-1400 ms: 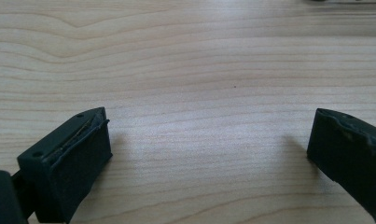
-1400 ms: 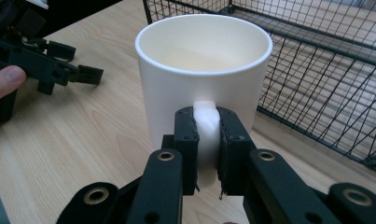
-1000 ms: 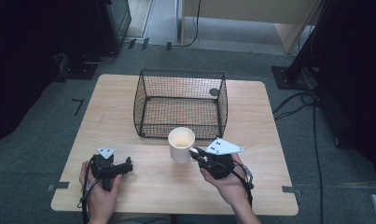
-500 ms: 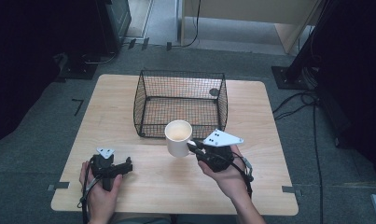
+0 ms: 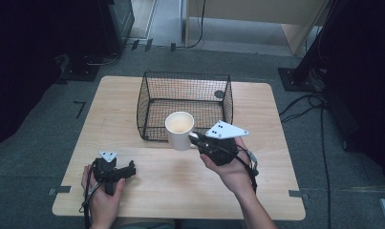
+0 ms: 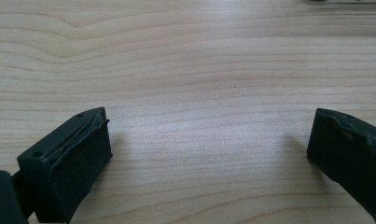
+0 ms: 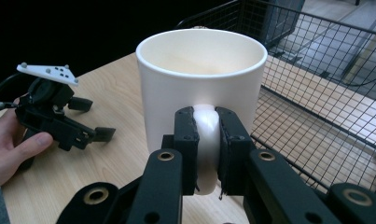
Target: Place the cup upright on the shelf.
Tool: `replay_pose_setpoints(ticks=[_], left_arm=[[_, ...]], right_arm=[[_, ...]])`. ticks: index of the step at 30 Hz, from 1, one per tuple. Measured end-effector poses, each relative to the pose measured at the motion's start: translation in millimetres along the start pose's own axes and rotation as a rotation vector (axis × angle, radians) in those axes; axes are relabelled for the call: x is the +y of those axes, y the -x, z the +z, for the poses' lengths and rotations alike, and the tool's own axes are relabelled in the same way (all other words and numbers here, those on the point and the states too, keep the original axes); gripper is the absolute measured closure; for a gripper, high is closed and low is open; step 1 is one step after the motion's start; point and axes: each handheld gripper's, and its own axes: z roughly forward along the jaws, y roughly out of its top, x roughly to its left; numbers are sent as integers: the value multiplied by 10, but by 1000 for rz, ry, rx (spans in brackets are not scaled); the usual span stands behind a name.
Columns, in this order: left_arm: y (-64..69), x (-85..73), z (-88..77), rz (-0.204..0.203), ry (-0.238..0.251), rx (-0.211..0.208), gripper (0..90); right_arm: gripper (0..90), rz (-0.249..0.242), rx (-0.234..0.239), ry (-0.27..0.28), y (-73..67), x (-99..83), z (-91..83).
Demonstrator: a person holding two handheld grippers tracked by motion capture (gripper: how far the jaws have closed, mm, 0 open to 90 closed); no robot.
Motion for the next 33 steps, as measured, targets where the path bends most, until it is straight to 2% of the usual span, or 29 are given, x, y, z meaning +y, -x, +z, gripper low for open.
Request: replay_pose_setpoints(ticks=[4,8,18,25,33], left_arm=[[0,1,-1,0,-2,-1,0],[0,0,-1,0,-1,0,0],[-1,0,0,1,-1,0,0],[0,1,1,0,1,0,0],[-1,1,1,1,2,1,0]], right_arm=[[809,7,-11,5,47,42,30],[809,37,-4,16,132,87,72],[809,51,-62,45,294,219,202],[809,68,-124,36,463,261,429],[809,87,-157,6,596,249,652]])
